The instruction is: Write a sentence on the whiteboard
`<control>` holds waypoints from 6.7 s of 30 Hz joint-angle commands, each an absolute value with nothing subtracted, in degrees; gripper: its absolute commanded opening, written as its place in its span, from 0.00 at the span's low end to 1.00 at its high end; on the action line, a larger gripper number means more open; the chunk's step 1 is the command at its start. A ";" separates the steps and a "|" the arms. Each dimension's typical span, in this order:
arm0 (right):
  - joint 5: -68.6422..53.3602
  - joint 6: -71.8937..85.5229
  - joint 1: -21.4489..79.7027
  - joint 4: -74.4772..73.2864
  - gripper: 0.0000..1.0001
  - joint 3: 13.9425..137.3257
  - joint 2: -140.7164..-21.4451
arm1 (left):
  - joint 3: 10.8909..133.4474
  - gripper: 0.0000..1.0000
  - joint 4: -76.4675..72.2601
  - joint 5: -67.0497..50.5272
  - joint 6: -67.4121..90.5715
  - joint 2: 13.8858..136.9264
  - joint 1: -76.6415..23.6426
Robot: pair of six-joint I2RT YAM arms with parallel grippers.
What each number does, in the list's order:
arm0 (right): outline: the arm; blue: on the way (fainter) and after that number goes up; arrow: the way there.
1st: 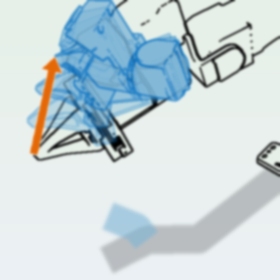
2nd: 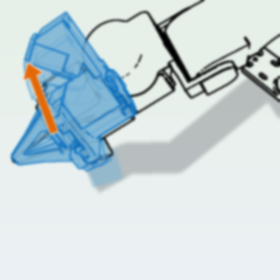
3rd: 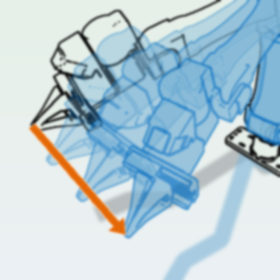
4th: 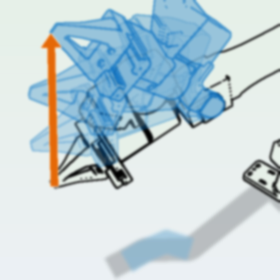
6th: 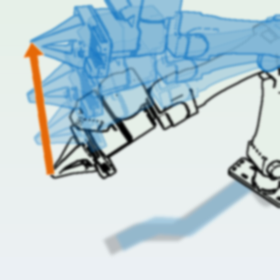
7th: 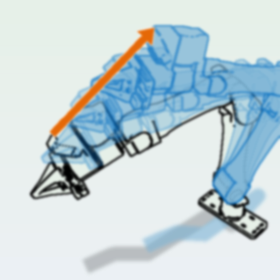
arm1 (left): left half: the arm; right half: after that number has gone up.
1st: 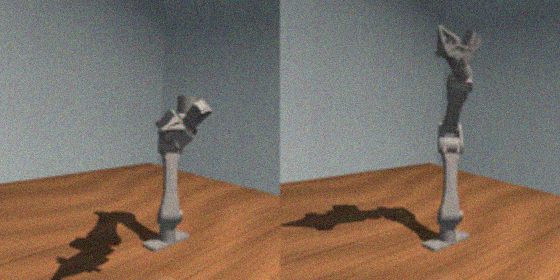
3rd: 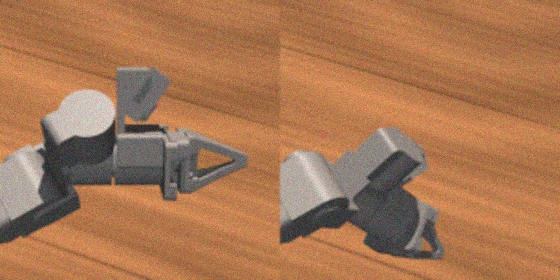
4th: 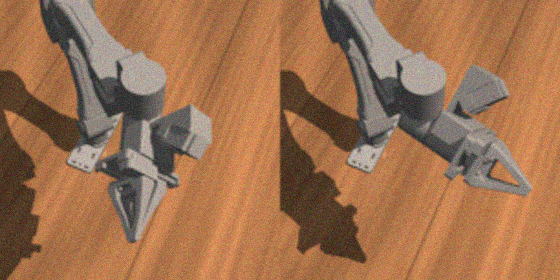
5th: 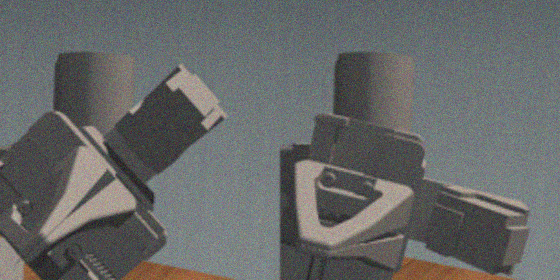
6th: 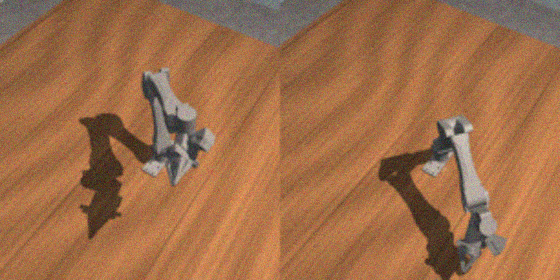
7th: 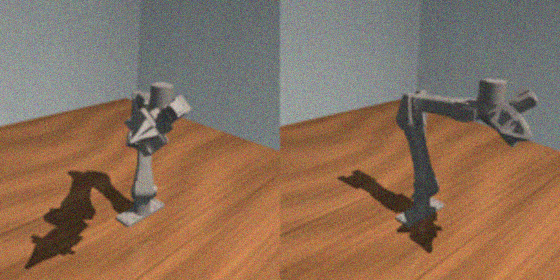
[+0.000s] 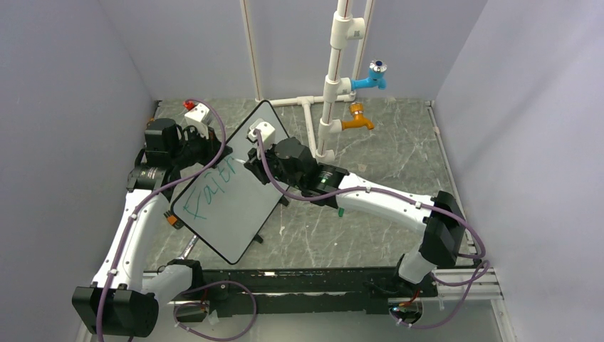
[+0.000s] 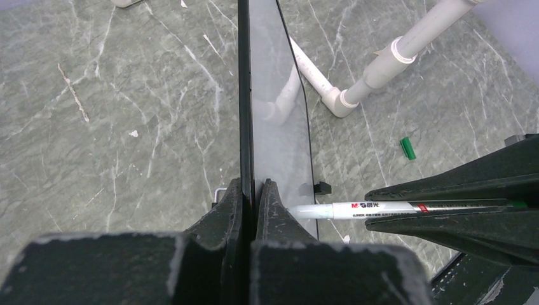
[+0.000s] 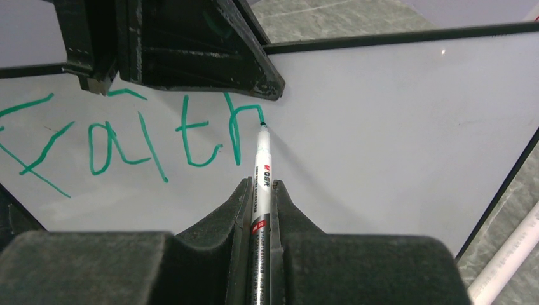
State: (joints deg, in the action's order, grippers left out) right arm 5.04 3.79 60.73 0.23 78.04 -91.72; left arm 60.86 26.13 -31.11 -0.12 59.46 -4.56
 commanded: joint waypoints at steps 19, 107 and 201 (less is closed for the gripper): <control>5.92 6.30 60.60 -0.83 0.00 70.70 -86.12 | 58.34 0.00 30.42 -28.13 -7.85 60.34 -5.45; -10.80 3.73 65.54 13.91 0.00 53.79 -74.63 | 58.38 0.00 30.07 -23.24 -5.68 56.77 -5.45; -12.47 2.60 74.73 13.31 0.00 61.97 -95.00 | 58.50 0.00 30.39 -20.90 -5.10 57.61 -5.45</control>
